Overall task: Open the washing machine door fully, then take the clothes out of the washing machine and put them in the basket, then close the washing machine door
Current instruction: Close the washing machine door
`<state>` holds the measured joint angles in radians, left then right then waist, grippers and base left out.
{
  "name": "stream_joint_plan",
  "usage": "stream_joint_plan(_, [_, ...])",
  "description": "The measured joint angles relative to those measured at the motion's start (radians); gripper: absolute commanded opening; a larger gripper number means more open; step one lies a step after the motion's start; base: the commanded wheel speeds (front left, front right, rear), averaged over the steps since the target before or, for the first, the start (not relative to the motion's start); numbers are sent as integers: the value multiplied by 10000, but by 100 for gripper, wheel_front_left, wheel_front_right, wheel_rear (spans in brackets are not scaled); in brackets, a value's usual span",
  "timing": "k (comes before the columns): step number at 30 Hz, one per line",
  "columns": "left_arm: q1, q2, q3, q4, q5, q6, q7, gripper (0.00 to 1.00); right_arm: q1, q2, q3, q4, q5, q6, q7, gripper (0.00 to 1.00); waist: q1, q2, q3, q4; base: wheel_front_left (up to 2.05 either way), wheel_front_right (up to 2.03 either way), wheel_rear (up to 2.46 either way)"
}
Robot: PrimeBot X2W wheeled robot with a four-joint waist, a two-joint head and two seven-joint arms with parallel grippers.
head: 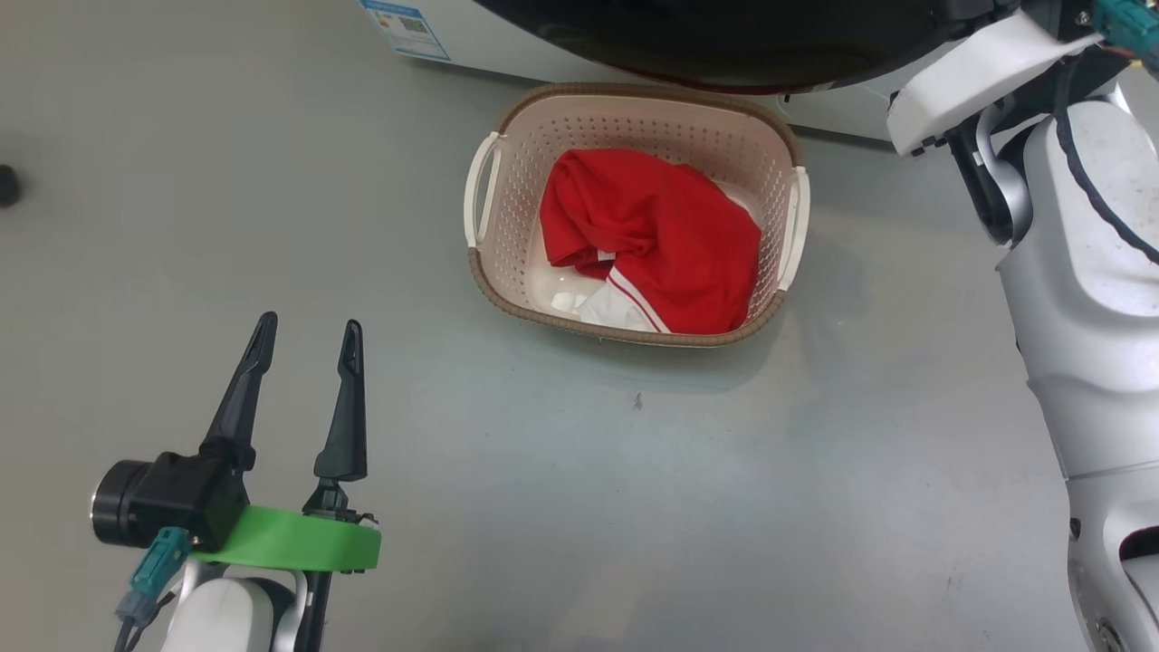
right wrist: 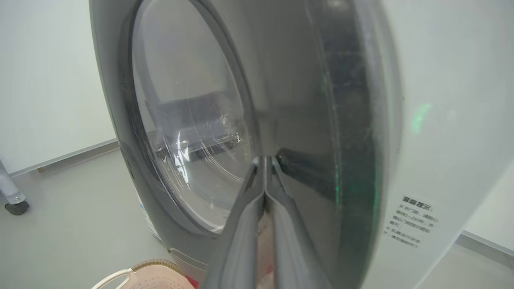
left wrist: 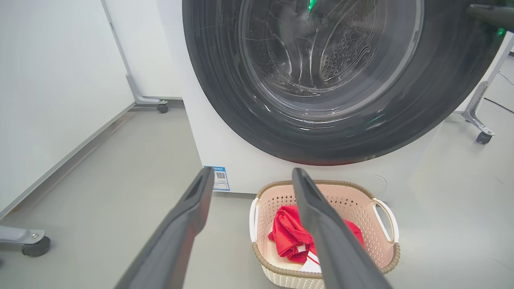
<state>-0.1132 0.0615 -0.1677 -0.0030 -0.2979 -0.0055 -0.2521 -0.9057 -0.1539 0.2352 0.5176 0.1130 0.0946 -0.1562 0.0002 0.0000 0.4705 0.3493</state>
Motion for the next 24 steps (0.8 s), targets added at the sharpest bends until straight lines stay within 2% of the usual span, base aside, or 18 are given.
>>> stream_joint_plan(24, [-832, -232, -226, 228, 2, -355, 0, 100, -2432, -658, -514, 1802, -17, -6, -380, 0, -1, 0, 789, 787, 0, 0, 0])
